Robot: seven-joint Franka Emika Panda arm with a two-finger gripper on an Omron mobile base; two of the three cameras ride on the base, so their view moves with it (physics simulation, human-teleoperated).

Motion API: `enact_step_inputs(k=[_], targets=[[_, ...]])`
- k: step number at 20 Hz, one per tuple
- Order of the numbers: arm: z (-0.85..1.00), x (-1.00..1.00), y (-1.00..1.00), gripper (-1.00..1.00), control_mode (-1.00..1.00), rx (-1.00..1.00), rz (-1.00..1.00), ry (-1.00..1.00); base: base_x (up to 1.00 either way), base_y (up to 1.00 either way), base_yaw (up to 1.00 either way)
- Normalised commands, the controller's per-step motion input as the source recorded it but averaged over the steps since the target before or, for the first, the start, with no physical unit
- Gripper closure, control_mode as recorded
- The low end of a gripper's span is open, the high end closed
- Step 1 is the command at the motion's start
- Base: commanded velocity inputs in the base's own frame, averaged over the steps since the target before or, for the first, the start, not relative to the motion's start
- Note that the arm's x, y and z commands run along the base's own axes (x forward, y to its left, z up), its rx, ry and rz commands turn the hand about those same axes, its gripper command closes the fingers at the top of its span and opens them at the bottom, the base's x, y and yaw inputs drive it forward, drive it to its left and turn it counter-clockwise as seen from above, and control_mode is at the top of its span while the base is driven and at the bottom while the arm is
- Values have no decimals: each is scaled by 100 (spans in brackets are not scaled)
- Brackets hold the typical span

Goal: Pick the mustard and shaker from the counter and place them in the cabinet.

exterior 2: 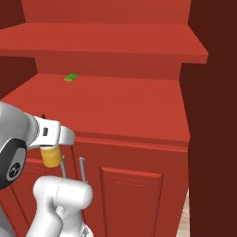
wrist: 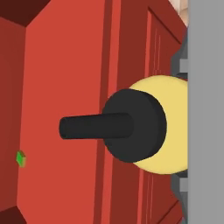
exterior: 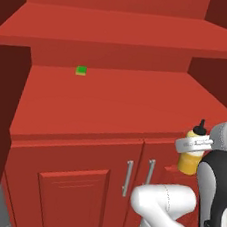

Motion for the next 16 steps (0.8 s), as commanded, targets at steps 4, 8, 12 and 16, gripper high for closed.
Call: enact_step_inputs(k=[4,8,12,16], targets=[[0,0,0,100,100,0,0,0,38,0,-6],[0,0,0,100,100,0,0,0,11,0,-2],[0,0,0,100,100,0,0,0,2,0,0],[0,0,0,100,-100,0,0,0,0,0,0]])
